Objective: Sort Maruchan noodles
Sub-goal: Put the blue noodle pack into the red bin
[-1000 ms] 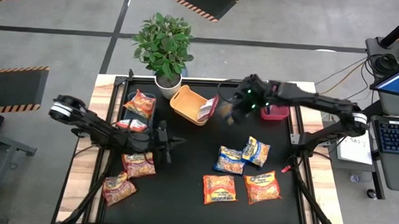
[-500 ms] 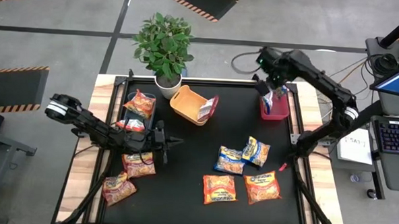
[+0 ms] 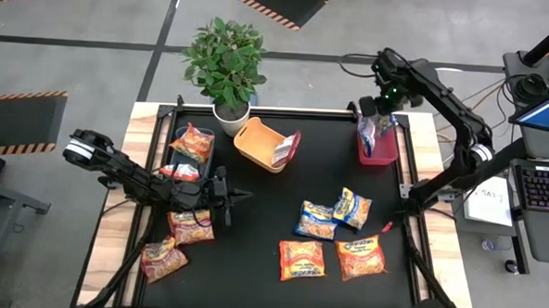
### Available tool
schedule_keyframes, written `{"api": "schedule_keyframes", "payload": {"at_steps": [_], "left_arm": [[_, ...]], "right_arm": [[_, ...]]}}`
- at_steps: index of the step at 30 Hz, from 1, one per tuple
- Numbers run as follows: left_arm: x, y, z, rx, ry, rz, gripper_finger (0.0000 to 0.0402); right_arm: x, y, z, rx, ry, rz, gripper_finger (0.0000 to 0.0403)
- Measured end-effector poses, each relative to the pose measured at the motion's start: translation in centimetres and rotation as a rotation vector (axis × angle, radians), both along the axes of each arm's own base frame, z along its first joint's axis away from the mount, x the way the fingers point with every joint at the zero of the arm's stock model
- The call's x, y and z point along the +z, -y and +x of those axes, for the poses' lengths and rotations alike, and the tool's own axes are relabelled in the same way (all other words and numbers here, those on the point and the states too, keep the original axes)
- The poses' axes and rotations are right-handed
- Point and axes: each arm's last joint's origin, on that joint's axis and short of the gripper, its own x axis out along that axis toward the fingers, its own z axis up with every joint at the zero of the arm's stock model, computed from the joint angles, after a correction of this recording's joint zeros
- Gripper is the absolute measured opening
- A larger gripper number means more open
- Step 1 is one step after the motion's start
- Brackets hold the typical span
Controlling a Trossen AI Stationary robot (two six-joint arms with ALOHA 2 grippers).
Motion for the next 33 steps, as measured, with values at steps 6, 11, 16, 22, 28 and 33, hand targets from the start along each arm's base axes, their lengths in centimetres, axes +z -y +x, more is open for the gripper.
{"api": "schedule_keyframes", "payload": {"at_steps": [6, 11, 16, 22, 28, 33], "left_arm": [[-0.3, 0.1, 0.1, -0.001, -0.010, -0.003, 0.0000], [-0.7, 0.1, 0.1, 0.000, -0.023, -0.024, 0.0000], [-0.8, 0.2, 0.2, 0.000, -0.028, -0.033, 0.0000], [-0.8, 0.2, 0.2, 0.001, -0.025, -0.042, 0.0000], [-0.8, 0.2, 0.2, 0.001, -0.023, -0.043, 0.0000], [-0.8, 0.2, 0.2, 0.001, -0.023, -0.043, 0.0000]], "right_arm": [[-0.6, 0.3, 0.3, -0.086, -0.044, -0.008, 0.0038], [-1.4, 0.9, 0.5, -0.147, -0.098, -0.015, 0.0038], [-3.2, 1.7, 1.1, -0.169, -0.146, 0.024, 0.0038], [-6.4, 2.7, 1.6, -0.167, -0.214, 0.089, 0.0038], [-8.4, 3.9, 2.4, -0.160, -0.220, 0.091, 0.0038], [-9.7, 4.4, 2.7, -0.151, -0.242, 0.120, 0.0038]]}}
